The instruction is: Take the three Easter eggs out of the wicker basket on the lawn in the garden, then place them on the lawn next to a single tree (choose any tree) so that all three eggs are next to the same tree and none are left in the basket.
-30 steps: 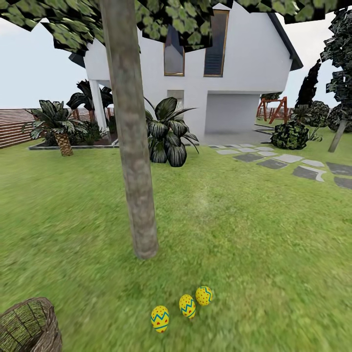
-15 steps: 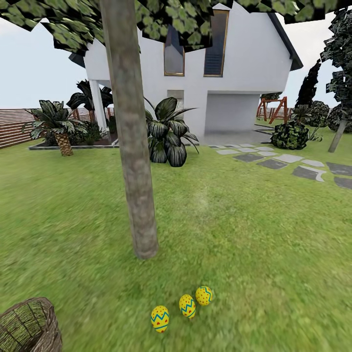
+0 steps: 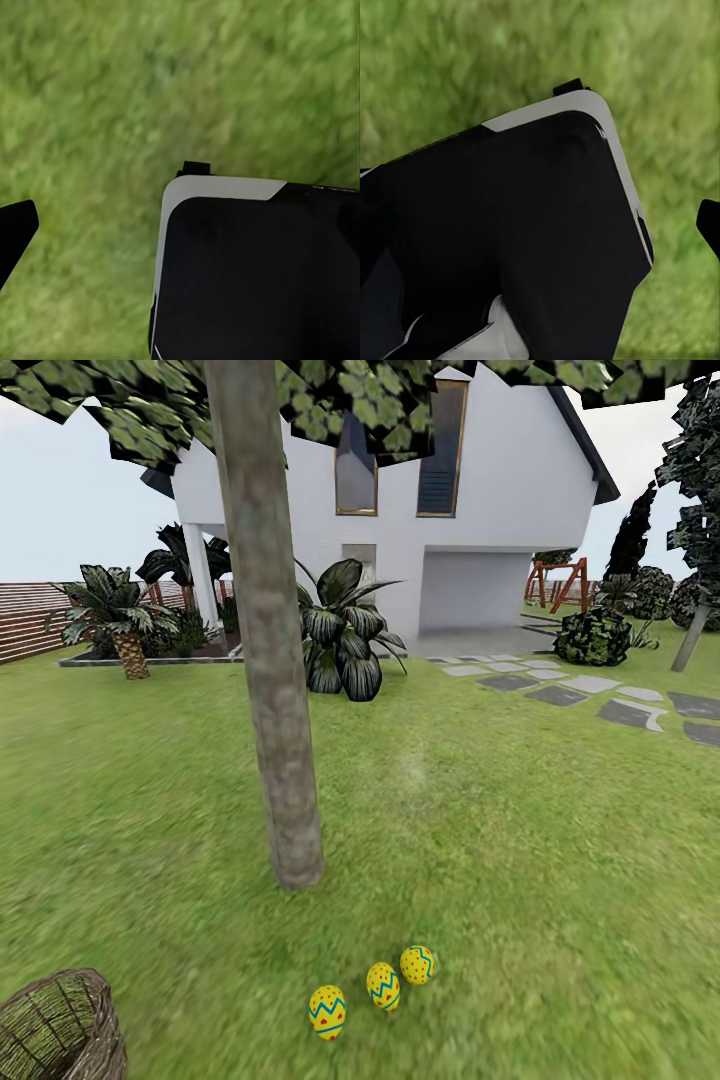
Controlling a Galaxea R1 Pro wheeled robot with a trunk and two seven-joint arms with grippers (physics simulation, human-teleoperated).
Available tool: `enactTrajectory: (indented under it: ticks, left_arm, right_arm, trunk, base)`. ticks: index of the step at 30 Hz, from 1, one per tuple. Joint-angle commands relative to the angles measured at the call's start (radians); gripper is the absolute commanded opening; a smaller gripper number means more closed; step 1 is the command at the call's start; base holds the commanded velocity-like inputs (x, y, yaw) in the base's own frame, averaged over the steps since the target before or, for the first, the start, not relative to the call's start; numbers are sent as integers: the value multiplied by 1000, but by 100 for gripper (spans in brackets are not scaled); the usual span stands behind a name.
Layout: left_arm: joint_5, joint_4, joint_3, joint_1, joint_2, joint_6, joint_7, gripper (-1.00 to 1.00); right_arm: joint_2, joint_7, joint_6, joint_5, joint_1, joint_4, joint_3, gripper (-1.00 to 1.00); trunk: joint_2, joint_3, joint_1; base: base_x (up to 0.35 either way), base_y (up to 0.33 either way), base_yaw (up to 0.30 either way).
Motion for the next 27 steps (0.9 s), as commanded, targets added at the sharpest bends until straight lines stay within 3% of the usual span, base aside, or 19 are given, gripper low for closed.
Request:
enactTrajectory:
  ticks: [1,27]
  left_arm:
    - [8,0,-9,-1,0,-2,4,100]
    - [7,-1,-9,-1,0,-2,2,100]
  right_arm:
    - [0,4,6,4,0,-2,-8,100]
    - [0,4,6,4,0,-2,-8,100]
  trunk:
    - [-2,-2,0]
    - [-2,-2,0]
  base:
    - [0,0,0]
    - [0,0,0]
